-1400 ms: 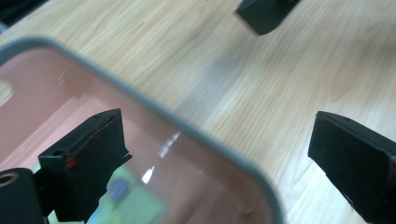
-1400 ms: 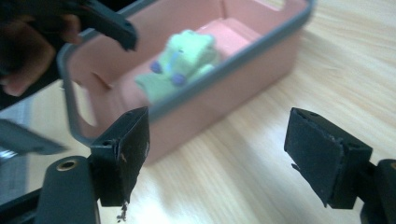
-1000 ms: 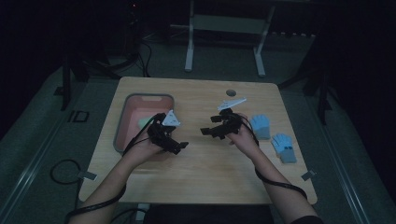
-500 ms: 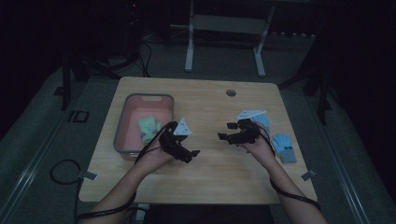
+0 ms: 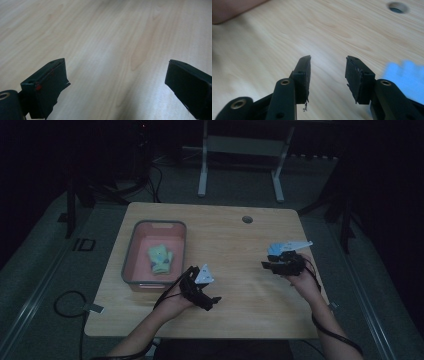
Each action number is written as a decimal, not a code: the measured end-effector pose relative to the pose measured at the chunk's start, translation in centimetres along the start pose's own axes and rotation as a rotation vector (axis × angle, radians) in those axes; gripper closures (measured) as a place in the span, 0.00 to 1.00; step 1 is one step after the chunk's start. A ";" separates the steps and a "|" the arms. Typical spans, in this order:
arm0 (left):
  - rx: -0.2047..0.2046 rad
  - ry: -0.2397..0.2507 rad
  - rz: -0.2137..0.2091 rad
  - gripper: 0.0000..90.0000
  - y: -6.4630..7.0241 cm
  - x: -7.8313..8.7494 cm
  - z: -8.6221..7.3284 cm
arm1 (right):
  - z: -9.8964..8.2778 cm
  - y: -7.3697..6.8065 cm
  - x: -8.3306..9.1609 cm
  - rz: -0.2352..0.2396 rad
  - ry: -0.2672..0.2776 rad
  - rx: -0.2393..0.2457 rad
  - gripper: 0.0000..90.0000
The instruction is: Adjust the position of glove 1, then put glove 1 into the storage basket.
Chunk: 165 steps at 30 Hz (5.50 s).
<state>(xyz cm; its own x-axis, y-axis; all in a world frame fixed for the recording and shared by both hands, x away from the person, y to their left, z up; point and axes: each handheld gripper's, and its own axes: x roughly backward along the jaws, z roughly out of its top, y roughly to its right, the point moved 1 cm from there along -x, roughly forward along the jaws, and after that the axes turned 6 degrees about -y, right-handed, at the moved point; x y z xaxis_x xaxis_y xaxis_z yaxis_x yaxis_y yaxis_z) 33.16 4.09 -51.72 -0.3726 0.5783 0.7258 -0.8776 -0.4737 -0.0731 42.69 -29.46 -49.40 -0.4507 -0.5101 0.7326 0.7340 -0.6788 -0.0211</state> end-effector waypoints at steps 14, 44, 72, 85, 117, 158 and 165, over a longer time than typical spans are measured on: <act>0.049 0.041 -0.023 0.05 1.2 -0.7 -2.8 | -1.6 7.2 -0.7 -0.117 -0.066 -0.106 0.73; 0.076 0.023 -0.019 0.05 1.8 -1.4 -4.6 | -1.5 6.9 -3.2 -0.173 -0.100 -0.198 0.97; 0.050 0.029 0.026 0.05 1.8 -1.3 -4.8 | 2.8 -7.9 -0.9 -0.114 0.047 -0.139 0.97; 0.059 0.045 0.022 0.05 2.0 -1.1 -4.9 | 1.9 -11.4 -5.2 -0.091 -0.009 -0.114 0.97; 0.054 0.052 0.028 0.05 1.9 -0.9 -5.3 | -0.4 -7.3 -1.9 -0.066 -0.002 -0.072 0.67; 0.057 0.041 0.038 0.05 1.9 -1.1 -5.5 | -11.8 5.8 3.6 -0.305 -0.120 -0.287 0.86; 0.061 0.046 0.039 0.05 1.8 -1.1 -5.4 | -11.2 5.1 3.8 -0.297 -0.079 -0.338 0.95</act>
<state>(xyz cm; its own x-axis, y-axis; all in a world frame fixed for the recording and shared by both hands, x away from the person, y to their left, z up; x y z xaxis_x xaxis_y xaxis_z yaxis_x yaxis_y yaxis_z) 30.33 6.16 -56.38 -0.4212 0.5879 0.6906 -0.8427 -0.5352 -0.0583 39.07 -40.79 -54.34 -0.5664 -0.2345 0.7901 0.3664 -0.9304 -0.0135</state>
